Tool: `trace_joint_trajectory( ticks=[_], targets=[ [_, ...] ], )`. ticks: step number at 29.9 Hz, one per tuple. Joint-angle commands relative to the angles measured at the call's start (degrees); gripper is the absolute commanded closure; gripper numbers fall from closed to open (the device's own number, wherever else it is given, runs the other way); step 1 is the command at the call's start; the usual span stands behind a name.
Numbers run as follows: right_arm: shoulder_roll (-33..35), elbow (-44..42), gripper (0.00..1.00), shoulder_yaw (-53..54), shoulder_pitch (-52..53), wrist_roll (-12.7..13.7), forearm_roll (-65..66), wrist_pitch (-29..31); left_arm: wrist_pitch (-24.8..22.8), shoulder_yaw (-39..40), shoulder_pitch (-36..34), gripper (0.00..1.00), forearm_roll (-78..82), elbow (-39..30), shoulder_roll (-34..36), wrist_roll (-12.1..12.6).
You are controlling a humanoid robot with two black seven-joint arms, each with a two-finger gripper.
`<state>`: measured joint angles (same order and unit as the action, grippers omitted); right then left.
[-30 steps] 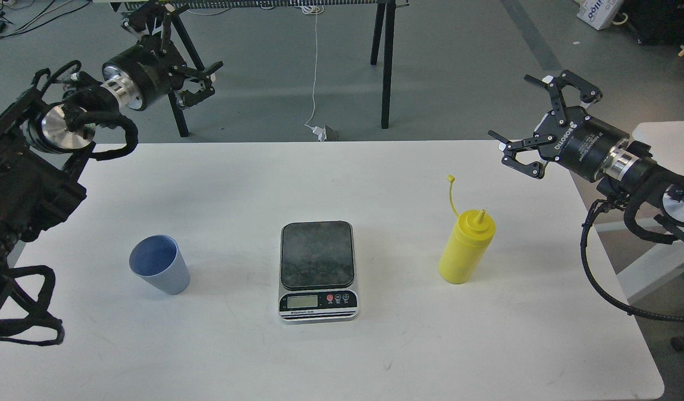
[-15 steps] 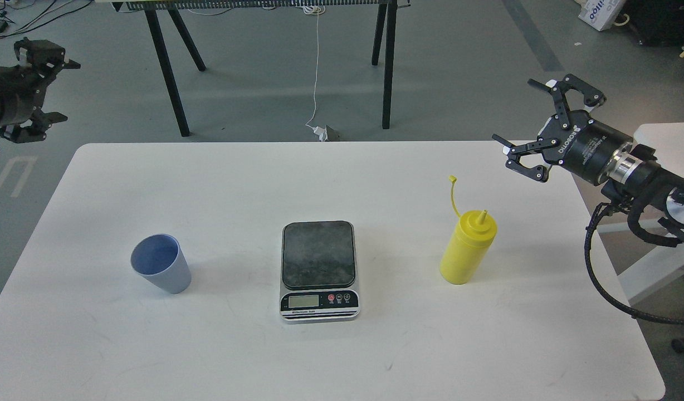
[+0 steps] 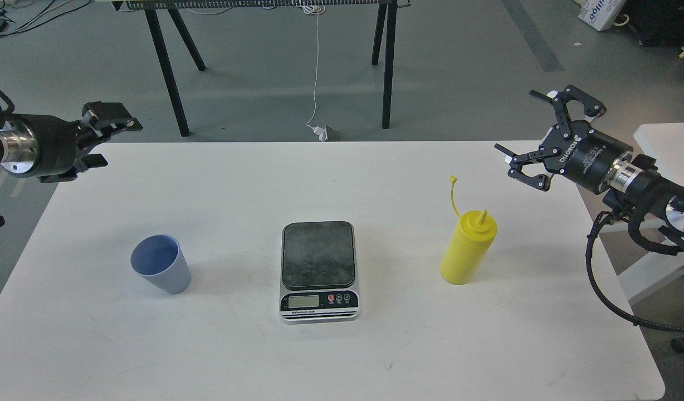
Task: Pour seasoning into cup on scale with both arms
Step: 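Move the open left gripper to the blue cup and close on it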
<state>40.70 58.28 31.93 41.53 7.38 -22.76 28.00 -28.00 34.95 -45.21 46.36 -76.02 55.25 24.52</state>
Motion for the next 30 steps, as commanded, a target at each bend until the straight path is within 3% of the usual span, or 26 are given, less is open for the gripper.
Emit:
trace_joint_trajectory(
  ticks=[1, 5, 30],
  targets=[
    [-0.01, -0.01, 0.01, 0.15, -0.75, 0.00, 0.00, 0.00, 0.00, -0.15, 3.19, 0.03, 0.13, -0.18, -1.37, 1.32],
    [0.08, -0.10, 0.00, 0.33, -1.54, 0.00, 0.00, 0.00, 0.00, -0.06, 6.10, 0.03, -0.31, -0.18, -1.90, 2.99],
    [0.08, -0.01, 0.00, 0.59, -2.60, 0.00, 0.00, 0.00, 0.00, -0.59, 8.56, 0.05, 6.45, -1.67, 4.08, 3.08]
  ],
)
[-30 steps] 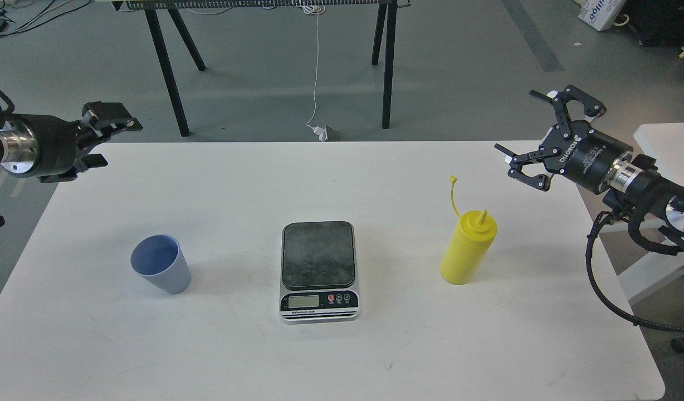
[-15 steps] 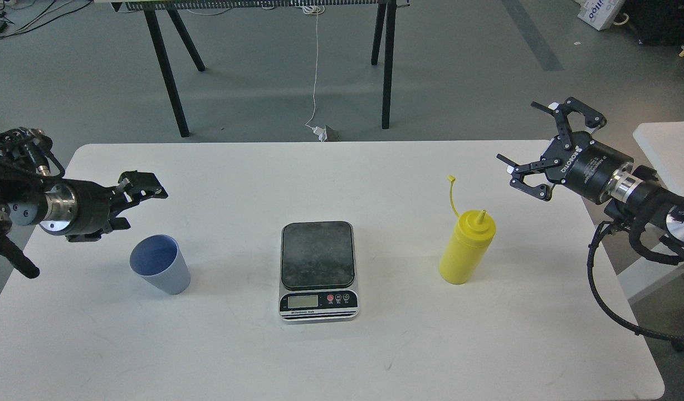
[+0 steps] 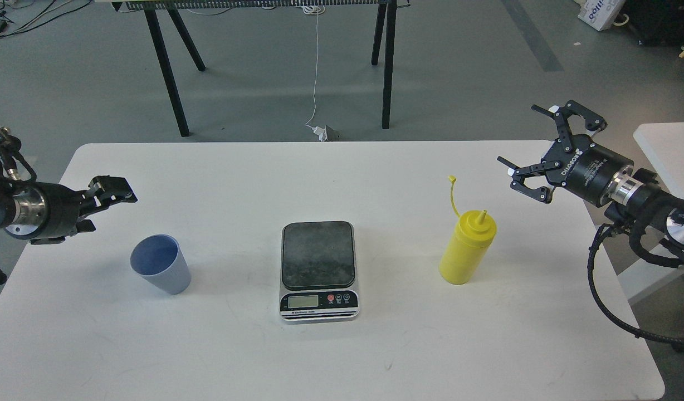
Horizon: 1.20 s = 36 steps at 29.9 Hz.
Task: Pour seasoning into cup on scale with both arms
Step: 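Move the open left gripper to the blue cup and close on it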
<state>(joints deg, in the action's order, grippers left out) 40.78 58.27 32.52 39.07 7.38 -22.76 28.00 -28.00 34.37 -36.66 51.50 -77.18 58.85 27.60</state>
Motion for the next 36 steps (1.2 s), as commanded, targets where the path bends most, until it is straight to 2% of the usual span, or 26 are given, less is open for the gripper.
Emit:
trace_joint_trajectory(
  ticks=[1, 8, 12, 19, 36],
  targets=[
    [0.00, -0.08, 0.00, 0.00, -0.13, 0.00, 0.00, 0.00, 0.00, 0.08, 0.01, 0.05, 1.41, -0.61, 0.48, -0.01],
    [0.00, -0.61, 0.00, -0.09, -0.13, 0.00, 0.00, 0.00, 0.00, 0.17, 0.27, 0.05, 7.55, -3.94, -0.75, -0.01],
    [0.00, -0.87, 0.00, -0.09, -0.22, 0.00, 0.00, 0.00, 0.00, -1.58, 0.19, 0.05, 8.61, -4.03, -4.17, -0.01],
    [-0.08, -1.75, 0.00, 0.00, -0.66, 0.00, 0.00, 0.00, 0.00, -3.43, 0.63, 0.05, 11.87, -3.95, -5.84, -0.01],
    [-0.08, -2.46, 0.00, 0.00, -1.72, -0.09, 0.00, 0.00, 0.00, -6.69, 0.80, 0.05, 11.95, -3.95, -5.41, -0.01]
  ],
)
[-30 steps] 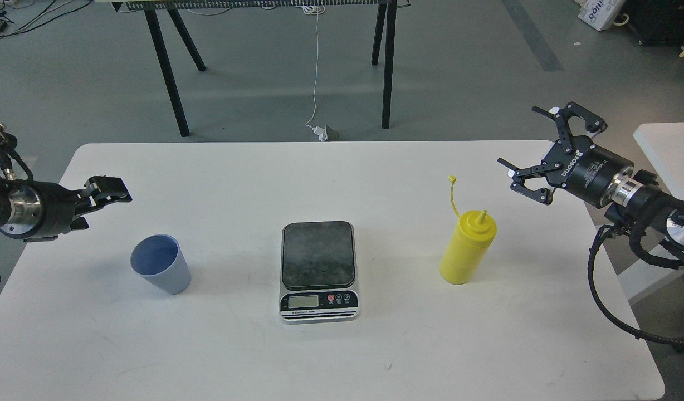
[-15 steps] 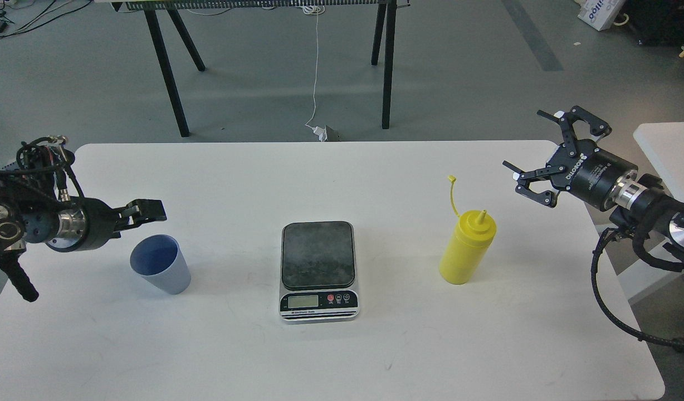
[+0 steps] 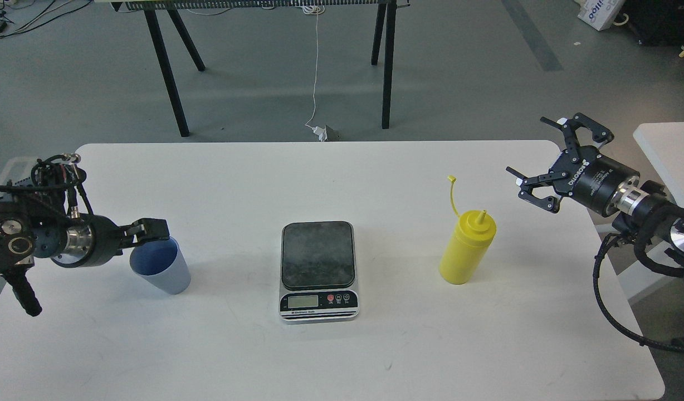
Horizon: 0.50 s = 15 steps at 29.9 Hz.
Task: Pour seasoning into cup on scale with both arms
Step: 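Move the open left gripper to the blue cup and close on it, then lift the blue cup with the left gripper and carry it over the scale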
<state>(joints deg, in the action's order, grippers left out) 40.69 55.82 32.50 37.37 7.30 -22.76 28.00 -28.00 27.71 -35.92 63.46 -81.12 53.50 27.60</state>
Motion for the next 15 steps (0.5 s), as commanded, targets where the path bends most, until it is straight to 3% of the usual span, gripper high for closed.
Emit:
trace_joint_trajectory(
  ticks=[1, 15],
  targets=[
    [0.01, -0.01, 0.00, 0.02, -0.02, -0.01, 0.00, 0.00, 0.00, -0.02, 0.06, 0.05, 0.00, 0.00, -0.07, 0.00],
    [0.01, -0.62, 0.00, 0.19, -0.02, -0.01, 0.00, 0.00, 0.00, -1.16, 0.67, 0.08, 0.79, 0.52, -0.59, 0.00]
  ],
)
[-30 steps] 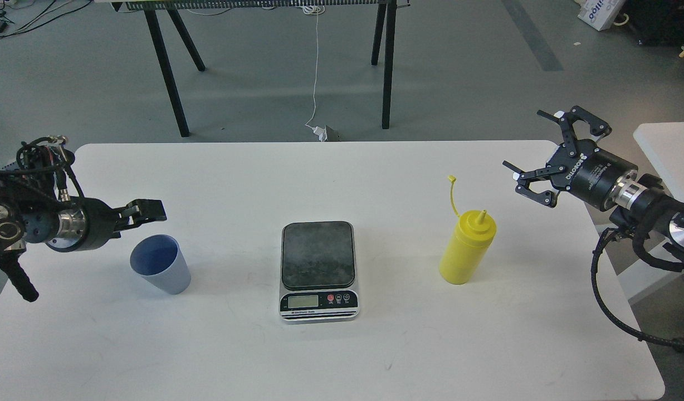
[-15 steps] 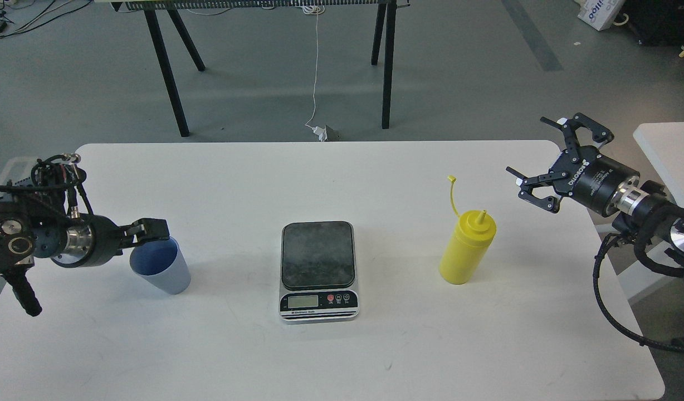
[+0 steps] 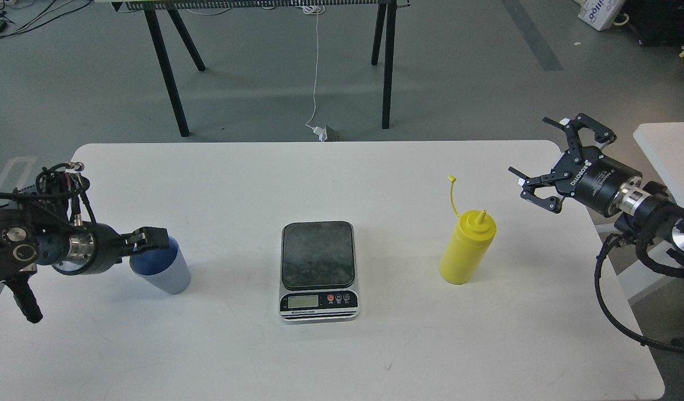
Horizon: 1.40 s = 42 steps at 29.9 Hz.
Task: Pour seasoning into cup on scale with both arms
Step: 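Lift the blue cup with the left gripper and carry it over the scale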
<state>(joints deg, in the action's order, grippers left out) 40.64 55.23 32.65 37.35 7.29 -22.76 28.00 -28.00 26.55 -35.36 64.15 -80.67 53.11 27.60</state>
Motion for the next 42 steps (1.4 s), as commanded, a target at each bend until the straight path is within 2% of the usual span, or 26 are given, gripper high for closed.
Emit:
trace_joint_trajectory(
  ticks=[1, 7, 12, 17, 22, 26, 31, 35, 42],
  targets=[
    [0.05, -0.03, 0.00, 0.05, 0.00, 0.00, 0.00, 0.00, 0.00, 0.00, 0.11, 0.08, 0.10, 0.07, -0.20, 0.00],
    [0.05, -0.21, 0.00, 0.05, 0.00, 0.00, 0.00, 0.00, 0.00, 0.00, 0.38, 0.13, 0.89, 0.16, -0.29, 0.00],
    [0.05, -0.21, 0.00, 0.05, -0.09, 0.00, 0.00, 0.00, 0.00, 0.00, 0.64, 0.29, 0.98, 0.16, -0.29, 0.00],
    [0.05, -0.21, 0.00, 0.13, -0.26, 0.00, 0.00, 0.00, 0.00, -0.09, 0.64, 0.38, 0.89, 0.16, -0.12, 0.00],
    [0.05, -0.30, 0.00, 0.05, -0.35, 0.00, 0.00, 0.00, 0.00, 0.00, 0.90, 0.54, 0.89, 0.16, -0.03, 0.40],
    [0.14, -0.38, 0.00, 0.13, -0.44, 0.00, 0.00, 0.00, 0.00, 0.08, 0.90, 0.74, 0.46, 0.16, 0.06, 0.40],
    [0.14, -0.47, 0.00, 0.13, -0.70, 0.00, 0.00, 0.00, 0.00, 0.26, 0.90, 0.90, 0.28, 0.16, 0.15, 0.40],
    [0.14, -0.56, 0.00, 0.05, -0.88, 0.00, 0.00, 0.00, 0.00, 0.70, 0.73, 0.94, 0.10, 0.16, 0.32, 0.40],
    [0.05, -0.47, 0.00, 0.05, -1.49, 0.00, 0.00, 0.00, 0.00, 1.05, 0.38, 0.95, -0.77, 0.07, 0.50, 0.40]
  ],
)
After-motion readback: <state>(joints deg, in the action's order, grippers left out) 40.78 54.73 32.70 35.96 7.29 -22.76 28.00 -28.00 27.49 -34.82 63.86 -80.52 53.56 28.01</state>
